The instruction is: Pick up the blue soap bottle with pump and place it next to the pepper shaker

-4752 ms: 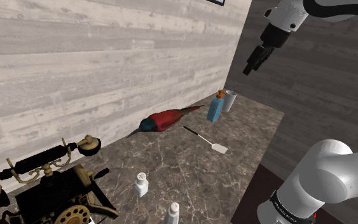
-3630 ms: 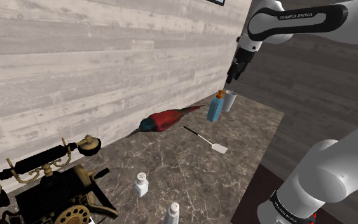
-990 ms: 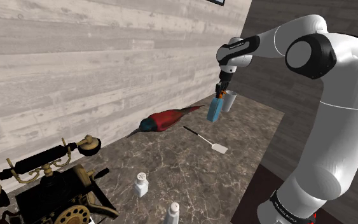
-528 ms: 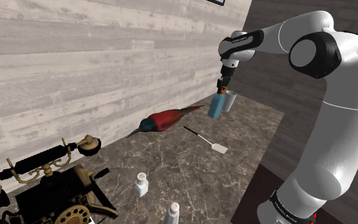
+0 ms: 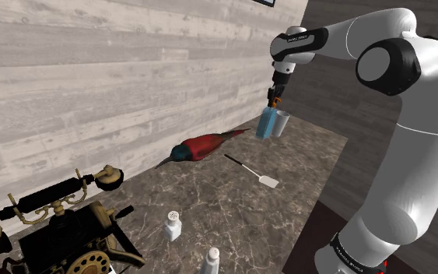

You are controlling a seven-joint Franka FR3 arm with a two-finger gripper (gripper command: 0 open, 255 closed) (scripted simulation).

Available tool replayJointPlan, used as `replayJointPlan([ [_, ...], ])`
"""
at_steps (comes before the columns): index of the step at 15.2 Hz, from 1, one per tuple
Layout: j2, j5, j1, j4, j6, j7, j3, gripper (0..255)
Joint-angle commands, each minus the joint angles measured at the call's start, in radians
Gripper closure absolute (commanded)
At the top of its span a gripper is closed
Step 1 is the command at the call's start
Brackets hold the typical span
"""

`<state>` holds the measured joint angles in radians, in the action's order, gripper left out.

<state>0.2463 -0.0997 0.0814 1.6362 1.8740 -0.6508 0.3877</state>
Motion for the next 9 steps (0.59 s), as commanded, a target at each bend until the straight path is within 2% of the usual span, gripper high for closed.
replayJointPlan([
  [1, -0.003, 0.002, 0.002, -0.023, -0.026, 0.0, 0.001, 255],
  [9, -0.004, 0.004, 0.007, -0.129, -0.133, 0.002, 0.004, 255],
])
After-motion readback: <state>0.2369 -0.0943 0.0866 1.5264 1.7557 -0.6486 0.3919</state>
